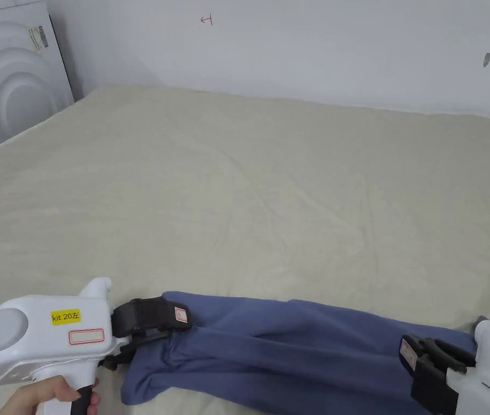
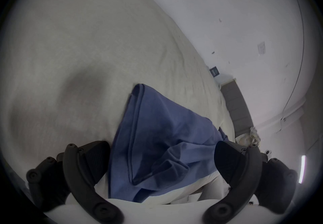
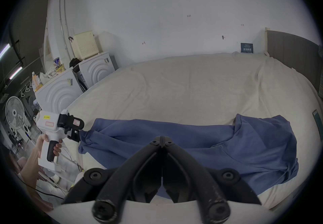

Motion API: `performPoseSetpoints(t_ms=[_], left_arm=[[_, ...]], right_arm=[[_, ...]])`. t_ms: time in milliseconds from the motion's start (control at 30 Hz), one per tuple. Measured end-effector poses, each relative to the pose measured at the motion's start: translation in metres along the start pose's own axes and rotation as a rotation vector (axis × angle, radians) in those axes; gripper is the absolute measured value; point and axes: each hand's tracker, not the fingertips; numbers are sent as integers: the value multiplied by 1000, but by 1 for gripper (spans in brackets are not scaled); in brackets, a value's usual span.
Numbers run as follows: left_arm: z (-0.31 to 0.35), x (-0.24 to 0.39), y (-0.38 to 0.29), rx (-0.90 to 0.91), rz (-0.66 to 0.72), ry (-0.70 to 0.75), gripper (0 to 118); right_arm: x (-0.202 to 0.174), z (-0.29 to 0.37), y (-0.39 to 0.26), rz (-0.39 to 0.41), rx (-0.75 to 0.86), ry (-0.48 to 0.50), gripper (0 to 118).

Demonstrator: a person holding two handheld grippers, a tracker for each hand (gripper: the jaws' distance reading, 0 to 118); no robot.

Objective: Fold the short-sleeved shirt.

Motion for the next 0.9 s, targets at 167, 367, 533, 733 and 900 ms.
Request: performPoseSetpoints(t_ms=[167,367,533,733,900], left_arm=[[-9,12,0,-21,-47,22,115],[-1,10,3,7,-93,233,17],[1,-4,0,-5,32,95,12],[13,18,0,19,-13,116,11],[32,49,2,62,-65,109,11]], right_arm=[[-2,0,-4,-4,-15,6,0],[3,6,-7,-12,-15,-5,0],[11,13,-7,-37,-8,-15,0],[30,29,-7,-56,9,-46,0],[54,41,-7,-99,18,-72,0]])
